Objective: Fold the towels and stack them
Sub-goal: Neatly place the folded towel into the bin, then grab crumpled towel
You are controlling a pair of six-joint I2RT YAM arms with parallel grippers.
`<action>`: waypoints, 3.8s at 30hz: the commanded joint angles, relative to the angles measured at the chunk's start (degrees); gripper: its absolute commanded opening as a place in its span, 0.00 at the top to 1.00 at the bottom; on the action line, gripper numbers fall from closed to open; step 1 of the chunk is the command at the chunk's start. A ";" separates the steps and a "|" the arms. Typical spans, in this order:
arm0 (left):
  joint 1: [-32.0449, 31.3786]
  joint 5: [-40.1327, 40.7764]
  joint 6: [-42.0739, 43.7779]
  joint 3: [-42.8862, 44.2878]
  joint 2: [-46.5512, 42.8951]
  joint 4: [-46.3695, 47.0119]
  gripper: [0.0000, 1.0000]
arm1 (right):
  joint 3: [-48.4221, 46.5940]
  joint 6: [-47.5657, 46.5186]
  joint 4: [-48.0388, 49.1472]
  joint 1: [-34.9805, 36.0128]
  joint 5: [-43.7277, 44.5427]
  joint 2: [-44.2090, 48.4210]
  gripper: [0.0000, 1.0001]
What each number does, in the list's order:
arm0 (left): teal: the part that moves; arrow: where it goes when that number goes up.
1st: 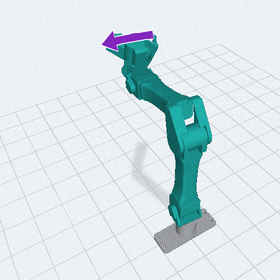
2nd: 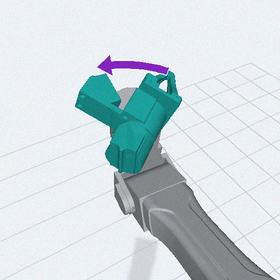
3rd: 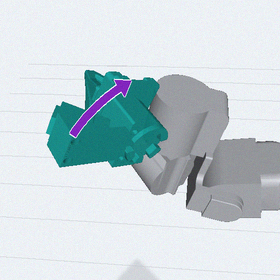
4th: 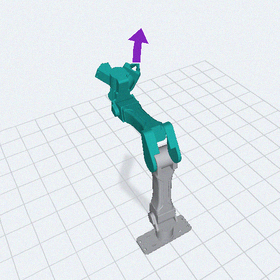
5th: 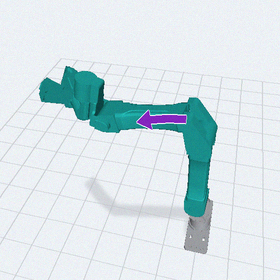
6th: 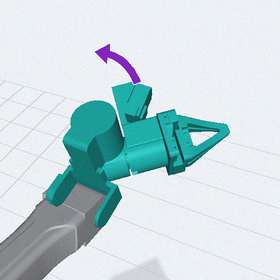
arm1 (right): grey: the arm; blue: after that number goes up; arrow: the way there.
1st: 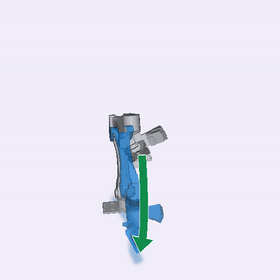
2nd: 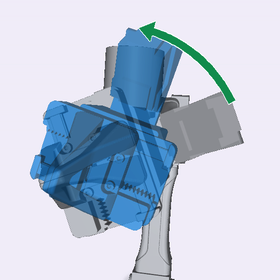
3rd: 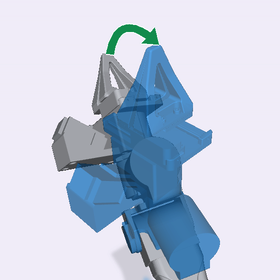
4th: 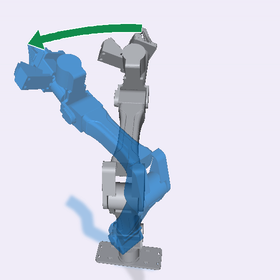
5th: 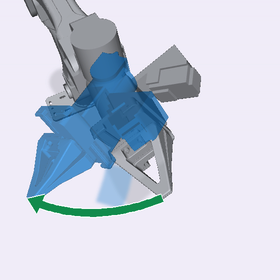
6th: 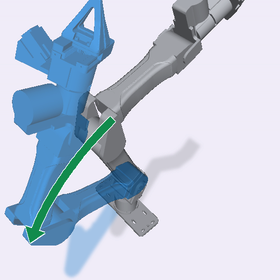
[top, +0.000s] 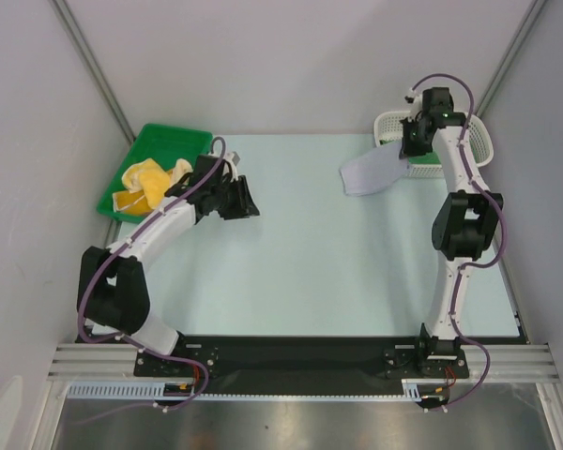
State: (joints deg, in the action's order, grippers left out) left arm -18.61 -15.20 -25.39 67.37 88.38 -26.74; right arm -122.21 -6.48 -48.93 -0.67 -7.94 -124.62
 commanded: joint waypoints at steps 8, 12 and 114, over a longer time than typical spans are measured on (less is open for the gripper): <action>-0.02 -4.57 1.74 0.39 0.22 1.17 0.59 | -18.94 -5.73 1.45 -8.56 -1.64 -9.68 1.00; -0.28 -6.15 1.92 0.39 0.57 1.34 0.59 | -17.88 -7.32 8.49 -10.14 0.11 -10.82 1.00; 22.92 18.36 12.12 20.16 20.07 -9.55 0.57 | 49.36 22.57 30.39 33.63 -5.06 33.21 0.00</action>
State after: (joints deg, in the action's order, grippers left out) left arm 4.01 -0.19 -13.87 86.00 108.16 -35.09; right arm -71.88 16.86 -19.51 32.51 -13.39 -93.17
